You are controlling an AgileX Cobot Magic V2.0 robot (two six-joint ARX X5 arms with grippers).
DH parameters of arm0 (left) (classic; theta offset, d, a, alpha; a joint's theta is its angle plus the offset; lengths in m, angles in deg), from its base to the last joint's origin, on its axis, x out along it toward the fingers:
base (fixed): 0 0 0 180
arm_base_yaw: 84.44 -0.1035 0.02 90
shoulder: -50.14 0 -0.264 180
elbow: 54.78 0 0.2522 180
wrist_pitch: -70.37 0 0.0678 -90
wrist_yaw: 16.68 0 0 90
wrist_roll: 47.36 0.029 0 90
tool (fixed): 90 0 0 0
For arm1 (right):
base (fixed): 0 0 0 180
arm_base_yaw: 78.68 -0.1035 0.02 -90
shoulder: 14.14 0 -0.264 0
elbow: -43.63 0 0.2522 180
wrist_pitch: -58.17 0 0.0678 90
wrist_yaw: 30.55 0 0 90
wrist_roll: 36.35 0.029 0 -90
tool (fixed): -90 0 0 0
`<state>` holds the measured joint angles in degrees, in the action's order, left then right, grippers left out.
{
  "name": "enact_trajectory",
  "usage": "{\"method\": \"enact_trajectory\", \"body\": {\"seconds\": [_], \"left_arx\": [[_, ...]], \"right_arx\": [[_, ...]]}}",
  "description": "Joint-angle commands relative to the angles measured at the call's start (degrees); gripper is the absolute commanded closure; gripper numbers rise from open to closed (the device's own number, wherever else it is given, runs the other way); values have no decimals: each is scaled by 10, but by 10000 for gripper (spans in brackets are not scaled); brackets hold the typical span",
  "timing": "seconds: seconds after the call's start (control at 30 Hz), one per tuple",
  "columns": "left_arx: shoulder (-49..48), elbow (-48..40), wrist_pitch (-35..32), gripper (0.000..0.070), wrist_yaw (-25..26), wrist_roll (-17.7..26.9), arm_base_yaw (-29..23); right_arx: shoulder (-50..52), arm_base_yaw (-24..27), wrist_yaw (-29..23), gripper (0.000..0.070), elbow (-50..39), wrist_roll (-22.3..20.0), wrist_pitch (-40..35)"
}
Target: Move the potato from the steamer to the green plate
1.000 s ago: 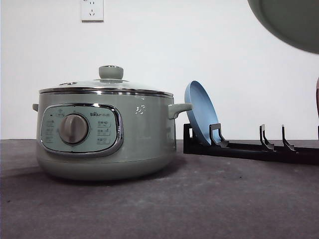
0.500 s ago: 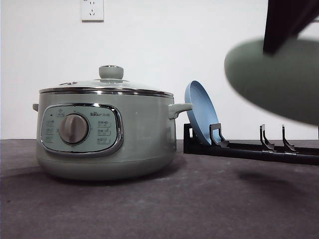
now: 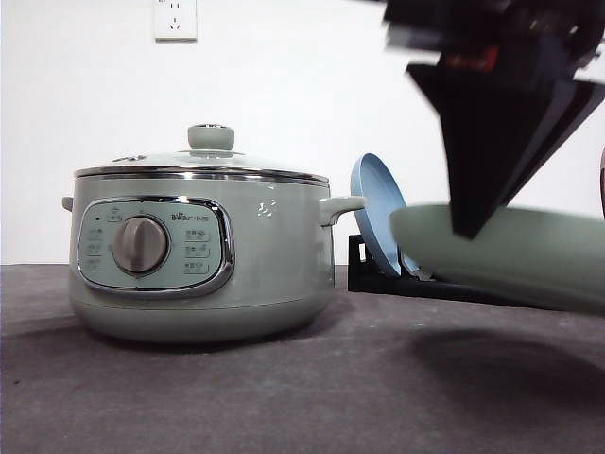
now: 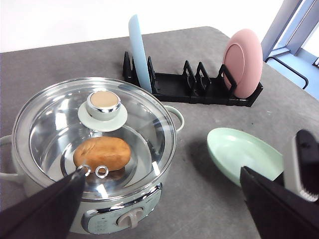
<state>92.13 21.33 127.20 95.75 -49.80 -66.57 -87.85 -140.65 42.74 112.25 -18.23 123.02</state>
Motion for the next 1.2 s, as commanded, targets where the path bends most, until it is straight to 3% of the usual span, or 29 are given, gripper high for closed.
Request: {"method": "enact_trajectory", "body": {"seconds": [0.0, 0.93, 0.97, 1.1, 1.17], "left_arx": [[3, 10, -6, 64, 2, 4, 3], [3, 10, -6, 64, 1, 9, 3], [3, 10, -6, 64, 1, 9, 3], [3, 10, -6, 64, 2, 9, 3], [3, 10, -6, 64, 2, 9, 3]], "right_arx": [[-18, -13, -5, 696, 3, 7, -10], [-147, -21, -18, 684, -40, 20, -102], [-146, -21, -18, 654, -40, 20, -103], [-138, -17, -6, 424, -36, 17, -101], [-127, -9, 17, 355, -29, 10, -92]]}}
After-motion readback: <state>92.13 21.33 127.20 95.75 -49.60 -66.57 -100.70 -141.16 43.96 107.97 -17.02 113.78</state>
